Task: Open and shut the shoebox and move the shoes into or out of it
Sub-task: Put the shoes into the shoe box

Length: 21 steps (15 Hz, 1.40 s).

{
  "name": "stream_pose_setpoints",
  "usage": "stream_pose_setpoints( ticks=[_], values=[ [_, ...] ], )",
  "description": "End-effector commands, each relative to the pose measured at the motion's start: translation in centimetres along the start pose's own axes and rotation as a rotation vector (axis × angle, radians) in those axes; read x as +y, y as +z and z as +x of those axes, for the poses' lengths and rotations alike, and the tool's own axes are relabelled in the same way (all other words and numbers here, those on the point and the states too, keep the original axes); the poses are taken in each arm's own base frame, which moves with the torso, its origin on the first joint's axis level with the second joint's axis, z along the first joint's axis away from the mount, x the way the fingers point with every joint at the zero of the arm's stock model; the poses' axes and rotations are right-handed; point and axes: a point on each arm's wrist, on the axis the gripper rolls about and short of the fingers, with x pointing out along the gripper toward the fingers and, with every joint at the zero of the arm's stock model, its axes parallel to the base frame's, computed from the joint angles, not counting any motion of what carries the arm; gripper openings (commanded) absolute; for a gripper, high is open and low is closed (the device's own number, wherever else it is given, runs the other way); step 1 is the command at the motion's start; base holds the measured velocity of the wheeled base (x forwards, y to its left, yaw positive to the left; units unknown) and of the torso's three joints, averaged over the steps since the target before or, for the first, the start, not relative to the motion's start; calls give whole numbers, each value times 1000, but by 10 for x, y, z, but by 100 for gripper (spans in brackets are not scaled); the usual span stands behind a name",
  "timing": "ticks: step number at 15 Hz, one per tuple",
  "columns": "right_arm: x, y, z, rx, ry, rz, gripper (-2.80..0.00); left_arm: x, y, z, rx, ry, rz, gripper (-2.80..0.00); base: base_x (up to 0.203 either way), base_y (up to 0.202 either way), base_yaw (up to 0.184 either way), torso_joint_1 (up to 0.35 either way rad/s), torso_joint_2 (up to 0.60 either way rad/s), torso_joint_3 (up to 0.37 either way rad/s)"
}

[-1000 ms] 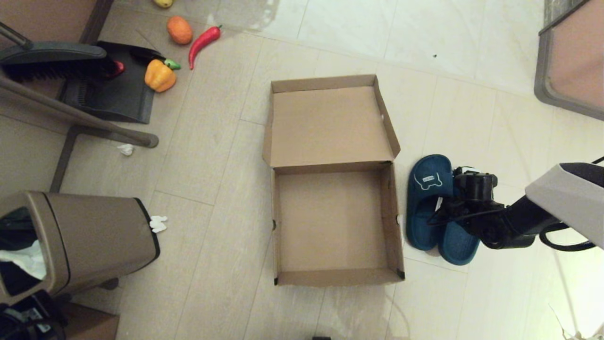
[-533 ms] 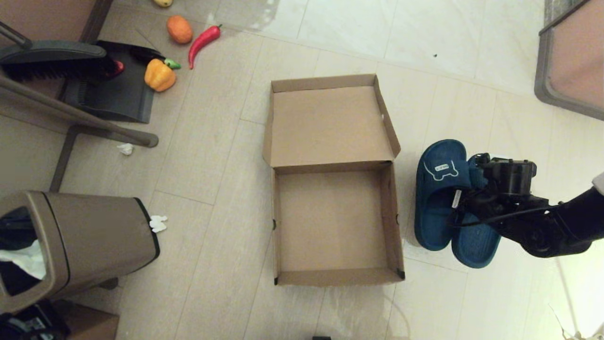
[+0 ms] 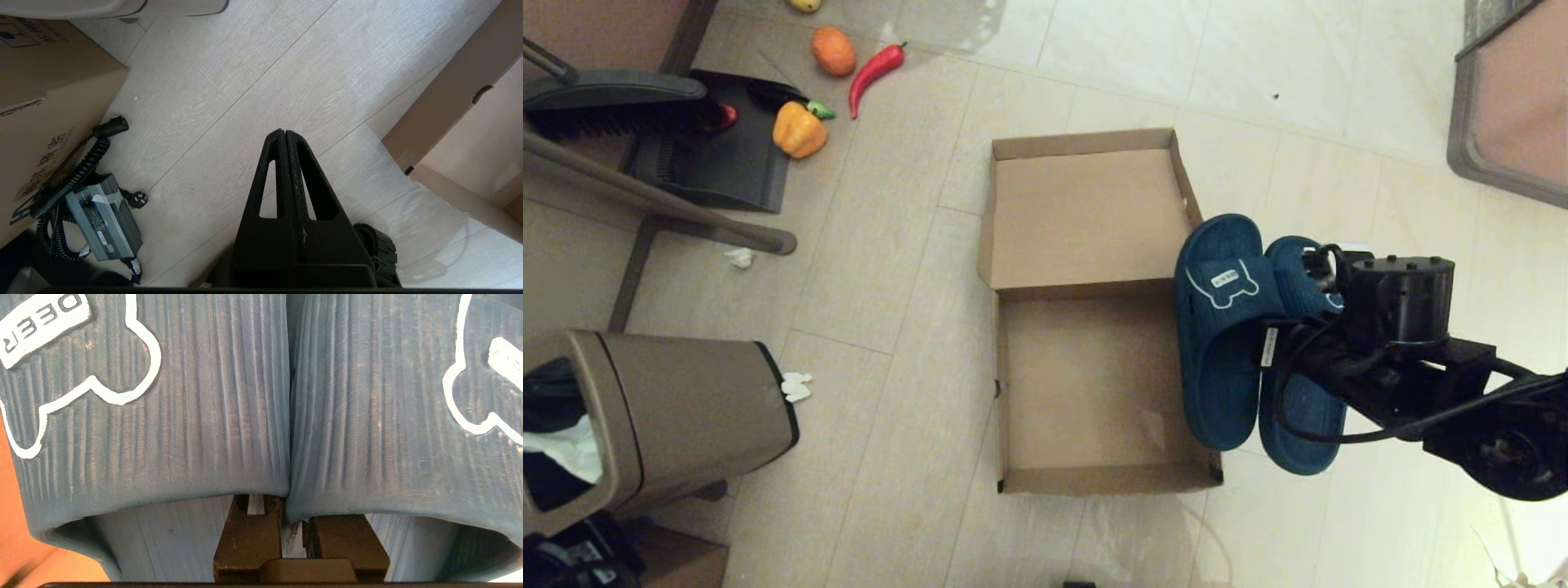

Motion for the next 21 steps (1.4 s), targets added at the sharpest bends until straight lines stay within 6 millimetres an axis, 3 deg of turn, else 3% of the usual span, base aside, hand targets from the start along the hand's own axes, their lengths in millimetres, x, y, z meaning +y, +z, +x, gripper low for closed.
stream_pose_setpoints(
  ticks=[1,3,4,8,10,13,16,21],
  values=[
    [18,11,-26,-34,80,1,-280,0,0,1,4,3,-2,-280,0,0,0,0,0,0],
    [46,-4,-40,5,151,-27,-280,0,0,1,6,4,-2,-280,0,0,0,0,0,0],
    [59,-18,-36,46,161,-42,-280,0,0,1,5,3,-2,-280,0,0,0,0,0,0],
    [94,-73,0,130,155,-74,-280,-1,3,-2,-23,4,-5,-280,0,0,0,0,0,0],
    [108,-91,23,113,147,-64,-280,-2,7,-2,-35,-1,-6,-280,0,0,0,0,0,0],
    [129,-104,52,85,150,-48,-280,-5,14,1,-37,-5,-7,-280,0,0,0,0,0,0],
    [137,-123,72,99,136,-58,-280,-4,18,1,-51,7,-14,-280,0,0,0,0,0,0],
    [144,-121,102,48,118,-22,-280,-5,25,0,-75,9,-21,-280,0,0,0,0,0,0]
  ],
)
